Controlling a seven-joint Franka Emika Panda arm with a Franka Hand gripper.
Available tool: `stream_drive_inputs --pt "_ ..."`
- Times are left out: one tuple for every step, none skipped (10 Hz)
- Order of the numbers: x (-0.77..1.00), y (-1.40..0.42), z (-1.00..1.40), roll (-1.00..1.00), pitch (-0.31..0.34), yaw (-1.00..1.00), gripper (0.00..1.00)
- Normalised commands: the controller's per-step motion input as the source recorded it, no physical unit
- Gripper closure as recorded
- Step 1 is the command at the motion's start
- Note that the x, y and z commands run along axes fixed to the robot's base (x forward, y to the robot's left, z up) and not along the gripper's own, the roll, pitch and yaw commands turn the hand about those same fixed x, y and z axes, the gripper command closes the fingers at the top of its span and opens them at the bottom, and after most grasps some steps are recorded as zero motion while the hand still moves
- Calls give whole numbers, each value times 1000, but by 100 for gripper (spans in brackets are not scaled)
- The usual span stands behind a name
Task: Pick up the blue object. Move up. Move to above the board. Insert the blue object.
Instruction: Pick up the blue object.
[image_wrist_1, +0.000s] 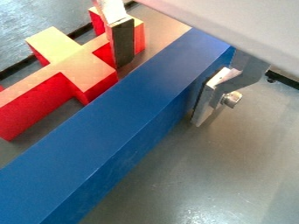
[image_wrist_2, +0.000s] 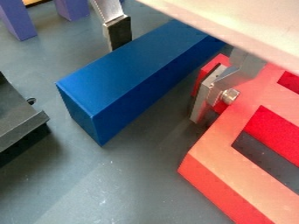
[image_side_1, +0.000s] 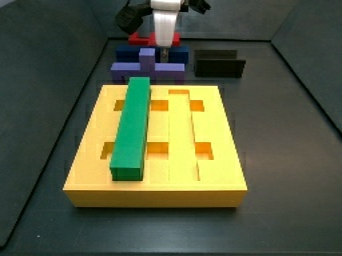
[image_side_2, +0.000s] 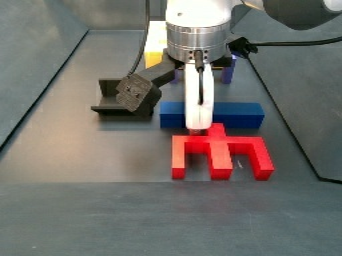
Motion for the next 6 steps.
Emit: stream_drive_inputs --pt "0 -71 -6 -160 -100 0 0" --pt "71 -206 11 0 0 0 0" --pt "0 -63 134 10 0 0 0" --pt "0 0 97 0 0 0 0" --pt "0 0 29 0 0 0 0" --pt "0 0 123 17 0 0 0"
